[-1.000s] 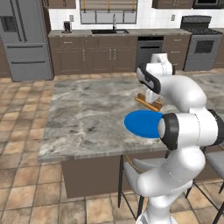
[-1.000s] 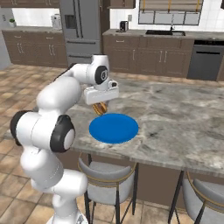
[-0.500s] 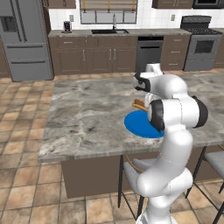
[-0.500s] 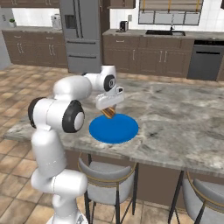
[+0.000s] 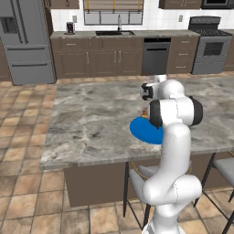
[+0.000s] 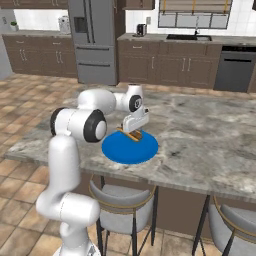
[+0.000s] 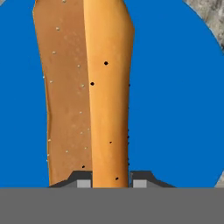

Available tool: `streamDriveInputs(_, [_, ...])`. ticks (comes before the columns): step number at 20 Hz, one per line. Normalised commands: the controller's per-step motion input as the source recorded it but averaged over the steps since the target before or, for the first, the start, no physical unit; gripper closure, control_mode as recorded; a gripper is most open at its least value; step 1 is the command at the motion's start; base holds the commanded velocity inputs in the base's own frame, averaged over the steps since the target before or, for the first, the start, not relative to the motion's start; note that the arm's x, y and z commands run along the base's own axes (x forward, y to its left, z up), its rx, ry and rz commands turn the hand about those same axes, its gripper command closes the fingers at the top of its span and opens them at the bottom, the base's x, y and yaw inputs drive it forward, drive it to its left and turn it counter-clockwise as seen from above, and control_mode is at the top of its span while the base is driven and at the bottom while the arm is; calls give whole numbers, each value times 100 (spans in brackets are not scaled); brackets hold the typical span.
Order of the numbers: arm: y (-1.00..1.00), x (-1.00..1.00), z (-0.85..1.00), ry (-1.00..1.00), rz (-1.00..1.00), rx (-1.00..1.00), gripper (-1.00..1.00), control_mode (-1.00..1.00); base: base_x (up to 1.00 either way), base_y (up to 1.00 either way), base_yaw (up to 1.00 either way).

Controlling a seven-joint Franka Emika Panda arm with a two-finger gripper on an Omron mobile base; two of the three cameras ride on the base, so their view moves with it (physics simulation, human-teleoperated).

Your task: Move the hot dog bun to the plate on the dining table and place the condiment next to that plate. Then navigate to the fridge and take the sausage and place it on the plate as well.

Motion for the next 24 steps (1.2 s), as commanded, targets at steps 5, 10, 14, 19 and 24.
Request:
streamDriveInputs(5, [-7, -1, -62, 4, 2, 0, 100, -100, 0, 0, 0])
streamDriveInputs(10, [0, 1, -38, 0, 0, 0, 100, -100, 0, 0, 0])
streamDriveInputs(14, [0, 8, -7, 0, 0, 0, -100, -100, 0, 0, 0])
streamDriveInputs(19, [-3, -8, 2, 0, 0, 2, -100, -100, 0, 0, 0])
streamDriveInputs(24, [0, -43, 13, -3, 0, 3, -100, -100, 0, 0, 0])
